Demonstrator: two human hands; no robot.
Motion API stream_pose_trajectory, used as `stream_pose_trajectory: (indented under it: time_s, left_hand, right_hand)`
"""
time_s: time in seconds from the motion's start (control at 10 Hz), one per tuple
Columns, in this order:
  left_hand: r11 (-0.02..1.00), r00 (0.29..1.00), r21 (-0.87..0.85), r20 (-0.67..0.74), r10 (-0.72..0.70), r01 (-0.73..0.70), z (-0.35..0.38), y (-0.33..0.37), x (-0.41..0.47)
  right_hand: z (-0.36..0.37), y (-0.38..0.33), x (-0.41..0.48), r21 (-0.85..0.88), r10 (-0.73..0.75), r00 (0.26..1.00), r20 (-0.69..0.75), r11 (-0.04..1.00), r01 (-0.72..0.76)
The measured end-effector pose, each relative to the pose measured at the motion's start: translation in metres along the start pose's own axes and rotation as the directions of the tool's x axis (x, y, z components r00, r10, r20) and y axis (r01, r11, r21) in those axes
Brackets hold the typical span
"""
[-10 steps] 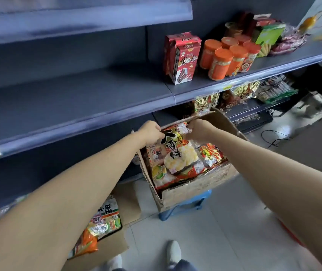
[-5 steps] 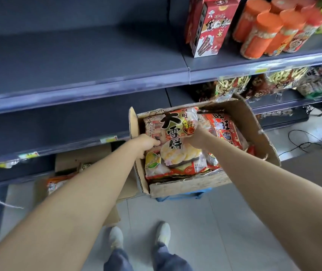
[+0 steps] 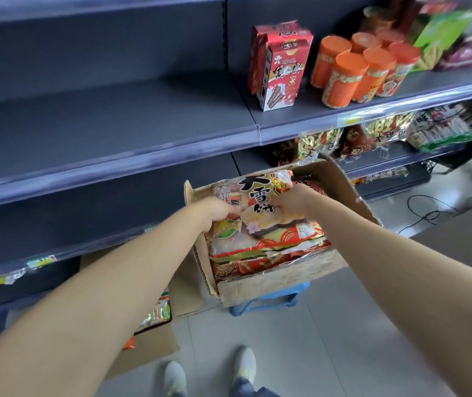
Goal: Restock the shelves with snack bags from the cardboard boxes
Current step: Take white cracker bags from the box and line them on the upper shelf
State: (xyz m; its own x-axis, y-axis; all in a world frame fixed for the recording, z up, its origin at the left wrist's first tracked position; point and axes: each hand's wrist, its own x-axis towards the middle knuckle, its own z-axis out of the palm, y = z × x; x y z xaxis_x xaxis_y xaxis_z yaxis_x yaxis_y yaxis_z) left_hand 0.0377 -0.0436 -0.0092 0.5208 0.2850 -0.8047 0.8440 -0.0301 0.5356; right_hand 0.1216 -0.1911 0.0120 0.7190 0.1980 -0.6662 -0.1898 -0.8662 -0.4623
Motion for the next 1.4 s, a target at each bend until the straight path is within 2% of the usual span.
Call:
stream_pose_trajectory:
  time_s: [0.1,0.2,0.3,0.4,0.6,0.8,1.0,1.1,1.3,1.4]
  left_hand:
    - [0.998,0.998,0.003,0.027,0.061,-0.061,-0.011,0.011,-0.025]
    - [0.986,0.988,0.059,0.002,0.156,-0.156,-0.025,0.021,-0.049]
    - [0.958,0.962,0.097,-0.018,0.274,-0.271,-0.041,0.030,-0.072]
    - [0.918,0.920,0.096,-0.037,0.390,-0.385,-0.058,0.036,-0.099]
    - [0.810,0.798,0.046,-0.149,0.584,-0.584,-0.108,0.045,-0.149]
    - [0.675,0.616,0.116,-0.319,0.720,-0.729,-0.173,0.056,-0.204]
    - [0.565,0.430,0.191,-0.471,0.770,-0.803,-0.233,0.079,-0.238]
    - [0.536,0.365,0.218,-0.524,0.769,-0.816,-0.265,0.093,-0.247]
    - [0.482,0.263,0.279,-0.567,0.780,-0.830,-0.315,0.130,-0.246]
    - [0.461,0.232,0.280,-0.585,0.777,-0.842,-0.332,0.159,-0.232]
  right_hand:
    - [-0.016,-0.028,-0.060,-0.236,-0.088,0.992,-0.093,0.970,0.064]
    - [-0.021,-0.031,-0.090,-0.378,-0.162,0.976,-0.144,0.921,0.097]
    - [-0.023,-0.035,-0.102,-0.391,-0.257,0.950,-0.176,0.904,0.172]
    - [-0.025,-0.048,-0.126,0.056,-0.218,0.935,-0.279,0.969,0.242]
    - [-0.023,-0.092,-0.168,0.188,-0.169,0.853,-0.493,0.937,0.295]
    - [-0.022,-0.153,-0.208,0.222,-0.297,0.706,-0.643,0.810,0.543]
    - [-0.026,-0.227,-0.231,0.191,-0.402,0.569,-0.717,0.672,0.716]
    - [-0.031,-0.264,-0.230,0.155,-0.466,0.541,-0.700,0.641,0.752]
    - [-0.051,-0.336,-0.204,0.099,-0.536,0.436,-0.723,0.543,0.834]
    - [-0.071,-0.368,-0.177,0.044,-0.545,0.398,-0.738,0.550,0.834]
